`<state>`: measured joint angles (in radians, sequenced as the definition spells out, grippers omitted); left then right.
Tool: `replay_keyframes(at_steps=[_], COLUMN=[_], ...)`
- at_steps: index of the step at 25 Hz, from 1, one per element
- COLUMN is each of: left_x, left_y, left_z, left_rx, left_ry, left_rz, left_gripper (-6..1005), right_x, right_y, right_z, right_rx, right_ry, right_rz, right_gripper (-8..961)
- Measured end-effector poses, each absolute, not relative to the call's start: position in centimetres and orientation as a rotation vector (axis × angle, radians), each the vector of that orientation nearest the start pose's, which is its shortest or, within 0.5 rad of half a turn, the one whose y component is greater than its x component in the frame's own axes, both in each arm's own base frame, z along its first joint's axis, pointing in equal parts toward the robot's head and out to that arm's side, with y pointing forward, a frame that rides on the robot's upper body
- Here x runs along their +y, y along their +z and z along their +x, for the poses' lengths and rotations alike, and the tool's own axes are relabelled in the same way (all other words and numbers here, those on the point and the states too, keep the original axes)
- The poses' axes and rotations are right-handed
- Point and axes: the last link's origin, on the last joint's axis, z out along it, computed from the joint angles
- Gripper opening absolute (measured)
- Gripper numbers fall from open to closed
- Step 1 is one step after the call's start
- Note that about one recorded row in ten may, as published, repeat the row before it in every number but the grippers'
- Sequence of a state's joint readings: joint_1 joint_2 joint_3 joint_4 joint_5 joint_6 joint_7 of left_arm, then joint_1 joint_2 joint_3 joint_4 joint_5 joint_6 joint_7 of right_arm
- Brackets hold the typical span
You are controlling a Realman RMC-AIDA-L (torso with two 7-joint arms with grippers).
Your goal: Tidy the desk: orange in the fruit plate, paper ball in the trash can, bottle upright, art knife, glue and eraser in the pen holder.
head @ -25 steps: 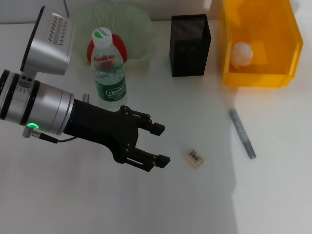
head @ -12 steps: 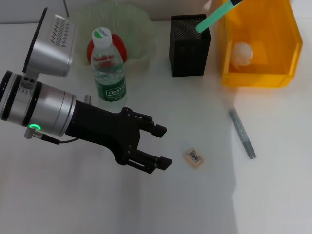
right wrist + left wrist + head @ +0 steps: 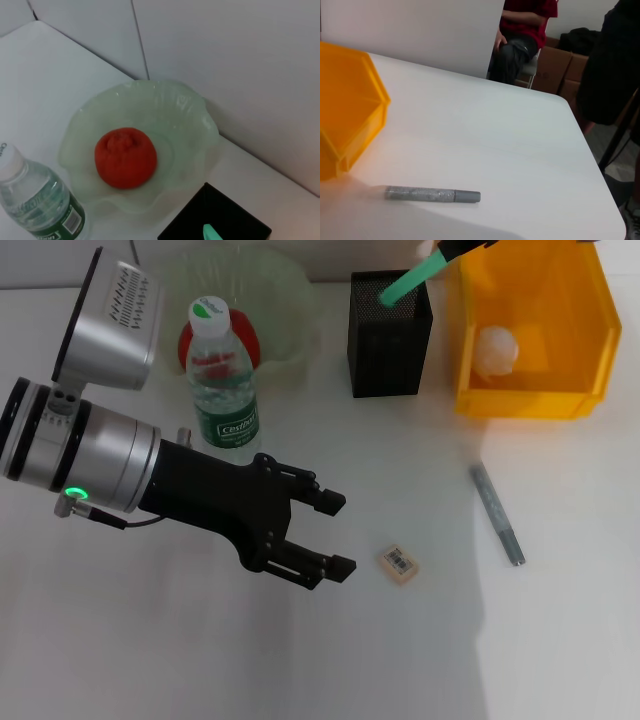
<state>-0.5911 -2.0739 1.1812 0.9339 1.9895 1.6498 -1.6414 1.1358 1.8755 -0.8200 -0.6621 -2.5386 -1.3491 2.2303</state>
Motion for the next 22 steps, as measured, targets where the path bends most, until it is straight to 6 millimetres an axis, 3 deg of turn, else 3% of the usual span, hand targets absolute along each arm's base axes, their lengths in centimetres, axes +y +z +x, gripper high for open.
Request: replay_keyframes(at_steps=[10, 13, 16, 22], left_x=[32.2, 32.2, 32.2, 32.2], left_y=[-3.0, -3.1, -3.1, -3.0], left_z=[-19.0, -19.0, -19.0, -19.0], left_rx=[-0.373, -0.379, -0.380, -0.383], left_ry=[-0.339, -0.339, -0.339, -0.329], left_rz=[-3.194, -3.196, -3.197, -3.198], left_gripper=[782, 782, 782, 782], right_x=[48.3, 47.9, 47.0, 43.3], right_y=[7.1, 7.7, 9.0, 11.1], right_z=[11.2, 11.1, 10.7, 10.5], right_rx=[0.785, 0.774, 0.753, 0.843], right_ry=[0.029, 0.070, 0.081, -0.057], right_rz=[-2.594, -2.606, -2.639, -2.727], right_gripper=[269, 385, 501, 501])
